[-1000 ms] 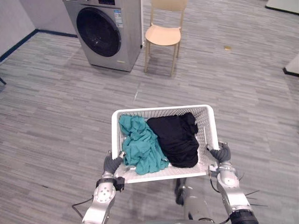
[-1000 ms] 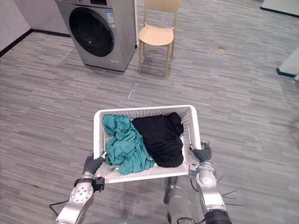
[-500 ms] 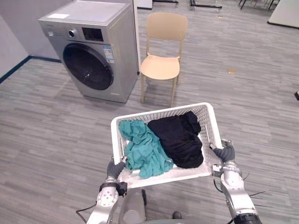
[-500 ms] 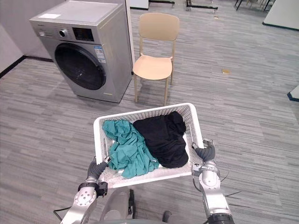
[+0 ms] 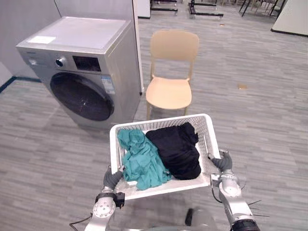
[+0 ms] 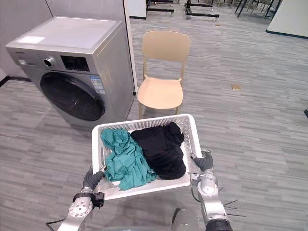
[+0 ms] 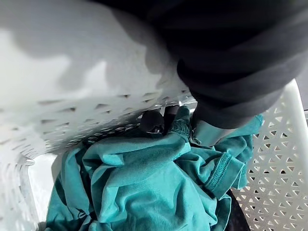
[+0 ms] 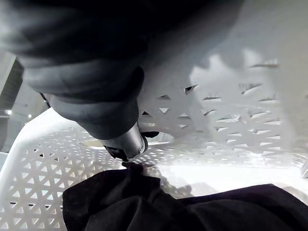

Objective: Pick up the laundry basket with both hands and put the clothes into the washing machine.

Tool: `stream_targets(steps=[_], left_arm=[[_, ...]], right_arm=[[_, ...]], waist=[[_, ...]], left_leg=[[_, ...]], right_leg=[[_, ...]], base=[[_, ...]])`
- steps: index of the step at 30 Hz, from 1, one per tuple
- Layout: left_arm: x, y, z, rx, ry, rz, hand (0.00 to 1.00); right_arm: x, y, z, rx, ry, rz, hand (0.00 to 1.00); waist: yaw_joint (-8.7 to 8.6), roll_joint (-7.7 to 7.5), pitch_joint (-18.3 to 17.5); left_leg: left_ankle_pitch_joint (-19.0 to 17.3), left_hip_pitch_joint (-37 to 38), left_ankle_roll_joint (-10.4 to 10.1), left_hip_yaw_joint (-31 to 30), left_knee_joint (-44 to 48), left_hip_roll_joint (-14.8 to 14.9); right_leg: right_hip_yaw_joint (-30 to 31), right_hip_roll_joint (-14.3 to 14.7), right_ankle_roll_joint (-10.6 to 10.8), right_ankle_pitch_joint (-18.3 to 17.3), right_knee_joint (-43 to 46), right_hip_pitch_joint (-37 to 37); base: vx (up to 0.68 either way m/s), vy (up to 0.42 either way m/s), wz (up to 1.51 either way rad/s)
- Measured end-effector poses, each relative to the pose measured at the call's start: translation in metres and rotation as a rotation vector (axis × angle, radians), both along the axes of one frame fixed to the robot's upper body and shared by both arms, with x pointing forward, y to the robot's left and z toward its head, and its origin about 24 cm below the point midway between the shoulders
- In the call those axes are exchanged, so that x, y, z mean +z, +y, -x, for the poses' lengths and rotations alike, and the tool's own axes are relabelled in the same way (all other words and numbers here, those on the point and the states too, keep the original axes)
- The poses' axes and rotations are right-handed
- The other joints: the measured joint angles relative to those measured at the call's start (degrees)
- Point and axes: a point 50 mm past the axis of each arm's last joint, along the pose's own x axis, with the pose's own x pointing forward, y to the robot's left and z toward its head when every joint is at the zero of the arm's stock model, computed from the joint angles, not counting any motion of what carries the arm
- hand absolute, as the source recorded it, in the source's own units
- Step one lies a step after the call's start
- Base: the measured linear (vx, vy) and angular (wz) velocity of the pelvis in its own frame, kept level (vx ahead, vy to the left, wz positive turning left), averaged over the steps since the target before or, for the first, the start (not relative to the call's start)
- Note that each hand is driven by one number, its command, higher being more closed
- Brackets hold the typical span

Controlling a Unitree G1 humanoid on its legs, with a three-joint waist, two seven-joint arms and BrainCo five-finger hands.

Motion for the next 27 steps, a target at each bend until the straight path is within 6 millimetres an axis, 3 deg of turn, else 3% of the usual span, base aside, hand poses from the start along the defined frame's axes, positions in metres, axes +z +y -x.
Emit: stream_targets(steps=[1, 2, 3, 4, 5, 6, 7, 8, 9, 11, 13, 15, 16, 17, 18, 19, 20, 23, 27], left_arm=[[0.000, 0.000, -0.001, -0.001, -0.003, -0.002, 1.00], [0.000, -0.001, -0.001, -0.006, -0.002, -0.007, 1.00], [-0.002, -0.004, 0.000, -0.009, 0.008, -0.002, 1.00], [-0.004, -0.008, 0.000, -0.009, 0.015, 0.007, 1.00], [-0.005, -0.011, -0.003, -0.011, 0.012, 0.017, 1.00], [-0.004, -0.014, -0.008, -0.013, 0.007, 0.023, 1.00], [-0.007, -0.015, -0.009, -0.012, 0.015, 0.026, 1.00], [-0.008, -0.016, -0.008, -0.011, 0.024, 0.031, 1.00], [-0.009, -0.017, -0.008, -0.010, 0.024, 0.033, 1.00], [-0.007, -0.016, -0.008, -0.012, 0.010, 0.033, 1.00], [-0.003, -0.017, -0.012, -0.015, -0.020, 0.040, 1.00], [0.000, -0.019, -0.016, -0.022, -0.036, 0.042, 1.00], [0.000, -0.020, -0.017, -0.027, -0.036, 0.042, 1.00], [-0.001, -0.022, -0.017, -0.040, -0.031, 0.042, 1.00], [-0.001, -0.021, -0.018, -0.039, -0.026, 0.035, 1.00], [-0.002, -0.018, -0.018, -0.039, -0.021, 0.023, 1.00], [-0.002, -0.018, -0.017, -0.039, -0.018, 0.021, 1.00], [-0.004, -0.017, -0.015, -0.037, -0.001, 0.019, 1.00], [-0.004, -0.015, -0.014, -0.058, 0.004, -0.005, 1.00]], right_arm=[[0.002, 0.000, 0.000, 0.000, -0.008, 0.001, 1.00], [0.004, -0.001, 0.003, -0.001, -0.016, 0.006, 1.00], [0.003, -0.004, 0.005, -0.005, -0.009, 0.015, 1.00], [0.002, -0.008, 0.006, -0.011, -0.004, 0.023, 1.00], [0.004, -0.011, 0.006, -0.019, -0.010, 0.030, 1.00], [0.006, -0.013, 0.005, -0.024, -0.016, 0.033, 1.00], [0.006, -0.014, 0.005, -0.025, -0.017, 0.033, 1.00], [0.006, -0.015, 0.006, -0.031, -0.016, 0.029, 1.00], [0.006, -0.015, 0.009, -0.039, -0.015, 0.023, 1.00], [0.009, -0.015, 0.010, -0.041, -0.033, 0.019, 1.00], [0.015, -0.017, 0.008, -0.047, -0.065, 0.017, 1.00], [0.015, -0.018, 0.008, -0.059, -0.069, 0.006, 1.00], [0.013, -0.020, 0.010, -0.067, -0.063, 0.003, 1.00], [0.011, -0.024, 0.013, -0.084, -0.053, 0.005, 1.00], [0.006, -0.021, 0.015, -0.097, -0.036, -0.014, 1.00], [0.001, -0.018, 0.021, -0.120, -0.017, -0.041, 1.00], [-0.001, -0.017, 0.022, -0.120, -0.013, -0.045, 1.00], [-0.002, -0.016, 0.021, -0.110, -0.004, -0.038, 1.00], [-0.019, -0.015, 0.026, -0.115, 0.071, -0.049, 1.00]], waist=[[-0.13, -0.95, -0.3], [-0.49, -1.22, -0.4], [-0.82, -0.03, -1.0], [-0.70, 1.93, -2.2], [-0.54, 4.57, -3.0], [-0.40, 5.43, -2.8], [-0.13, 5.68, -2.6], [-0.22, 6.05, -2.4], [-0.15, 5.70, -2.0], [0.24, 4.37, -1.1], [0.79, 3.54, -0.6], [1.39, 2.97, 0.0], [1.14, 3.35, 0.0], [1.20, 4.73, 0.1], [0.98, 3.25, 0.4], [0.90, 0.55, 0.2], [1.03, -0.70, 0.2], [1.43, -1.19, 0.2], [0.53, -1.56, 0.1]], left_leg=[[-0.5, 1.5, -0.8, 0.0, -0.6, -0.1], [-1.7, 5.2, -3.0, -0.3, -1.1, 0.0], [-2.0, 7.0, -3.4, -0.7, -0.4, 1.2], [-1.6, 6.8, -4.2, -0.7, 2.0, 3.2], [0.6, 3.1, -7.5, -0.7, 10.1, 5.8], [5.5, -0.9, -8.3, -0.7, 19.1, 6.9], [13.9, -5.1, -8.9, -0.5, 28.4, 7.8], [15.5, -10.2, -9.7, 0.2, 41.2, 10.9], [11.7, -14.6, -8.0, 2.5, 50.4, 13.7], [7.2, -19.8, -4.9, 4.6, 52.8, 14.8], [3.7, -25.9, -4.0, 4.9, 47.9, 15.1], [3.2, -31.1, -4.0, 4.1, 37.6, 14.8], [4.4, -31.8, -4.9, 2.6, 24.8, 13.6], [12.5, -30.9, -4.3, 0.5, 14.1, 12.8], [12.3, -29.7, -4.5, 1.0, 13.4, 11.3], [11.9, -28.4, -3.8, 1.6, 11.5, 7.9], [11.1, -28.2, -2.6, 3.1, 11.5, 6.6], [9.2, -25.2, -0.7, 6.3, 9.9, 4.7], [9.1, -16.4, -0.4, 8.7, 3.0, 3.0]], right_leg=[[0.6, 0.4, -0.3, 2.4, -4.5, -0.2], [2.2, 0.9, -2.3, 7.2, -7.8, -0.3], [3.7, 1.6, -5.4, 14.3, -4.7, -0.4], [3.7, 2.9, -6.0, 15.0, -0.6, -1.6], [2.7, 4.8, -6.4, 11.1, 3.3, -2.2], [2.1, 5.6, -6.5, 8.7, 4.3, -1.3], [2.7, 6.3, -6.6, 7.1, 3.4, 1.2], [3.0, 7.8, -6.5, 6.1, 0.3, 6.1], [3.8, 9.0, -6.4, 6.0, -3.3, 11.8], [5.3, 8.6, -6.2, 5.9, -8.5, 19.3], [6.9, 7.6, -5.4, 5.4, -11.3, 23.1], [7.9, 5.8, -2.5, 3.7, -12.2, 25.3], [8.4, 4.5, 0.1, 2.1, -11.5, 26.2], [9.4, 4.4, 3.2, -0.4, -9.0, 26.3], [10.2, 2.9, 3.5, -1.0, -8.7, 26.6], [10.3, -0.2, 4.5, -1.8, -8.9, 27.3], [10.8, -2.0, 5.1, -2.2, -8.9, 27.3], [13.4, -4.6, 5.1, -1.9, -5.5, 26.7], [13.1, -7.9, 4.6, 1.0, 14.1, 18.8]], base=[[0.72, -0.116, 0.31], [0.76, -0.140, 0.24], [0.78, -0.150, 0.13], [0.96, -0.194, -0.09], [0.78, -0.172, -0.19], [0.91, -0.197, -0.23], [0.59, -0.119, -0.19], [0.81, -0.107, -0.23], [0.63, -0.050, -0.17], [0.58, 0.007, -0.15], [0.49, 0.124, -0.35], [0.42, 0.233, -0.33], [0.35, 0.315, -0.14], [0.33, 0.325, -0.10], [0.27, 0.309, 0.07], [0.27, 0.255, 0.17], [0.32, 0.271, 0.07], [0.24, 0.187, -0.35], [0.18, 0.142, -0.33]])
